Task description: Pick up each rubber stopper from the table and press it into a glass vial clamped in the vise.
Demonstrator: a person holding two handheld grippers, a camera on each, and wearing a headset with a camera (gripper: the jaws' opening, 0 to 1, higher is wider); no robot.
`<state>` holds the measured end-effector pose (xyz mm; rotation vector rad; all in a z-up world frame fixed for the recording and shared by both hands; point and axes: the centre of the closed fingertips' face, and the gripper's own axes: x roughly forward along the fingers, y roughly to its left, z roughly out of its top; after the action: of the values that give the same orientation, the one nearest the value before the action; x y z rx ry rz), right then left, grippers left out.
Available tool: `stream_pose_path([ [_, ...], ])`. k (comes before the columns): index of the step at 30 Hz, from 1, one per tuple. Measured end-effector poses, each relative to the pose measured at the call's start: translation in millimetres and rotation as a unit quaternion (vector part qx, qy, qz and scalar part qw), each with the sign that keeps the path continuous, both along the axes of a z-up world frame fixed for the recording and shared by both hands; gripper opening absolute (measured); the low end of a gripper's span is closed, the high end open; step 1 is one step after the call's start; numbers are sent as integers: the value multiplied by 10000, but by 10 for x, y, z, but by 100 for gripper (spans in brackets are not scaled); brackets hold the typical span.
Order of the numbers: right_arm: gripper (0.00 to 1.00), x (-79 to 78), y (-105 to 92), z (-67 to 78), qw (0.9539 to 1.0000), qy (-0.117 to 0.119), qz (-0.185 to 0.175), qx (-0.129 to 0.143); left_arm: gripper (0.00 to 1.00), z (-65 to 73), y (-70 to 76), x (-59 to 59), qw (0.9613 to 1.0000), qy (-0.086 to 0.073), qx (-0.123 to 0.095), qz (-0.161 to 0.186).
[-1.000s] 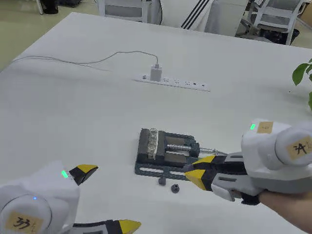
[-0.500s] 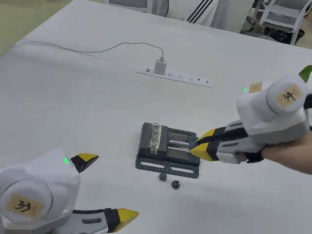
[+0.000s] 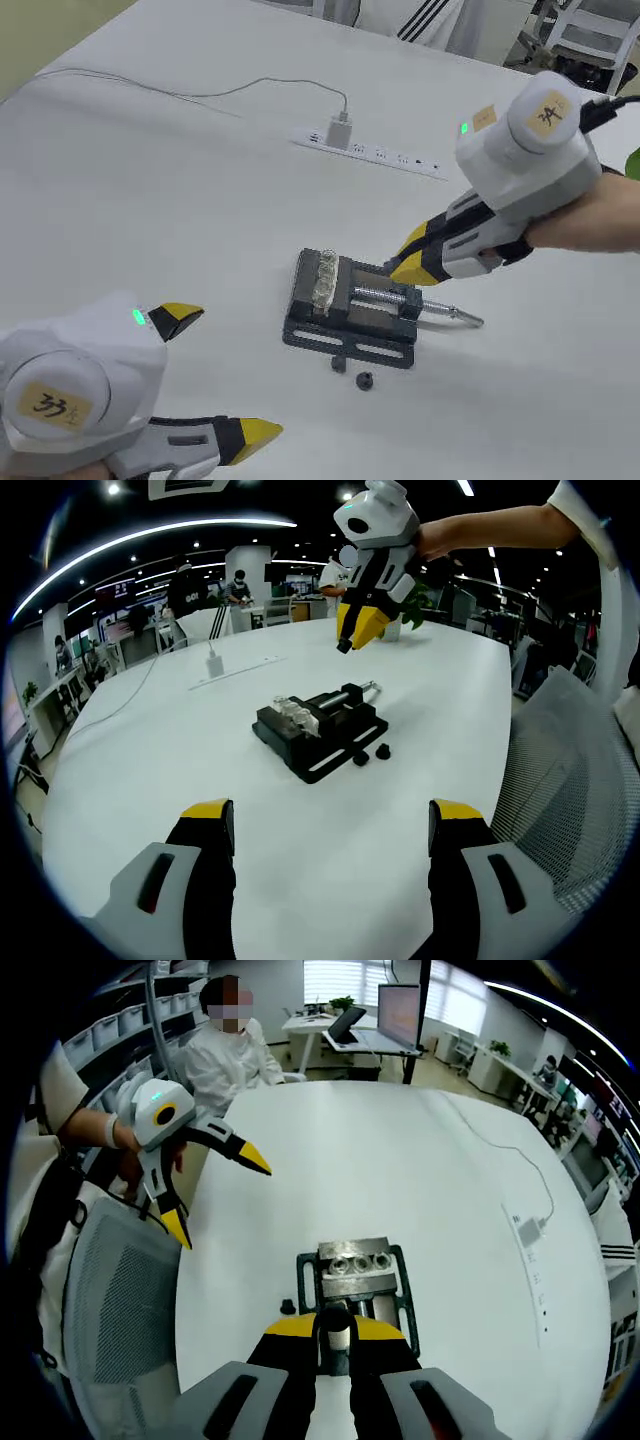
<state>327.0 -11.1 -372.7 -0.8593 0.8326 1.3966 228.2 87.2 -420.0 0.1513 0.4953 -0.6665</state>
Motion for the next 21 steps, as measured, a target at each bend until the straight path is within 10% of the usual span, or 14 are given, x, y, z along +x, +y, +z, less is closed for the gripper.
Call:
stream_pose_path([
  [21, 6, 382, 199, -27, 9855, 273, 1200, -1171, 77, -82, 24, 55, 10000, 75, -40, -2],
])
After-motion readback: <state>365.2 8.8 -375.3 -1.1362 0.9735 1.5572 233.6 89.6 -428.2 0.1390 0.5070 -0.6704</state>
